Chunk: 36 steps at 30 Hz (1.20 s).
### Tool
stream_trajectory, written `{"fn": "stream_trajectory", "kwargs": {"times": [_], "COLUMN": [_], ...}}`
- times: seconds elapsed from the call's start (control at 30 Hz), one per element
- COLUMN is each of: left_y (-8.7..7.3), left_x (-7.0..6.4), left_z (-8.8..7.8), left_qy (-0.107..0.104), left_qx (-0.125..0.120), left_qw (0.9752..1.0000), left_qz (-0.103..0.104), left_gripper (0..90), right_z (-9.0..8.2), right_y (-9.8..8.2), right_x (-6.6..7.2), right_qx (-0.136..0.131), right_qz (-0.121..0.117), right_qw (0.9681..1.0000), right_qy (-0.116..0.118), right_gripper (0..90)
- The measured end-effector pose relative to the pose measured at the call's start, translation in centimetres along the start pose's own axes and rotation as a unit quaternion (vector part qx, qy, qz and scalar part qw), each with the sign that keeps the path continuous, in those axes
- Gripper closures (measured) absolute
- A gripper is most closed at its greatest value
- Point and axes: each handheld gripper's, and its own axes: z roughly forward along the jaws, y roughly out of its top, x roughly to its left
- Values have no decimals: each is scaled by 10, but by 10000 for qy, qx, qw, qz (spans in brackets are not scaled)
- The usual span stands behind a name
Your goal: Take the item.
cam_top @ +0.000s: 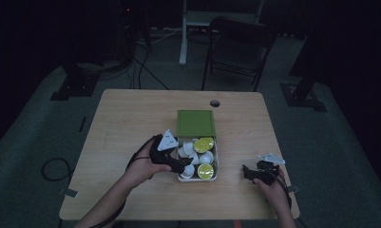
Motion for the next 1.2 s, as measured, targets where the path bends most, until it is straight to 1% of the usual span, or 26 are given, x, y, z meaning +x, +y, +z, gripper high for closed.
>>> {"fn": "stream_trajectory", "kwargs": {"times": [0.17, 0.3, 0.37, 0.4, 0.5, 0.6, 0.7, 0.77, 0.9, 1.03, 1.2], "left_y": [5, 10, 11, 12, 13, 14, 15, 15, 14, 14, 16], "left_x": [-2, -4, -4, -4, -5, -5, -4, -5, -5, -4, -3], "left_z": [8, 14, 18, 20, 24, 28, 36, 40, 48, 54, 62], "left_qy": [-54, -80, -111, -118, -116, -126, -151, -170, -204, -186, -196], "left_qx": [46, -29, -8, 29, 60, 24, 50, 76, 133, 219, 290], "left_qw": [10000, 10000, 9999, 9999, 9999, 9999, 9998, 9998, 9997, 9995, 9994], "left_qz": [53, -32, -51, -24, -18, -60, -86, -46, -90, -100, -86], "left_gripper": [69, 72, 72, 72, 72, 72, 72, 72, 74, 116, 138], "right_z": [0, 0, 0, 0, 0, 0, 0, 0, 0, 0, 0], "right_y": [0, 0, 0, 0, 0, 0, 0, 0, 0, 0, 0], "right_x": [0, 0, 0, 0, 0, 0, 0, 0, 0, 0, 0], "right_qx": [3, 5, 6, 6, 5, 4, 4, 4, 5, -1, 2], "right_qz": [-4, 3, 5, 6, 5, 4, 3, 3, 5, -7, -10], "right_qw": [10000, 10000, 10000, 10000, 10000, 10000, 10000, 10000, 10000, 10000, 10000], "right_qy": [2, 1, 3, 3, 3, 2, 3, 3, 4, 1, 1], "right_gripper": [111, 111, 110, 110, 111, 111, 111, 111, 111, 111, 111]}}
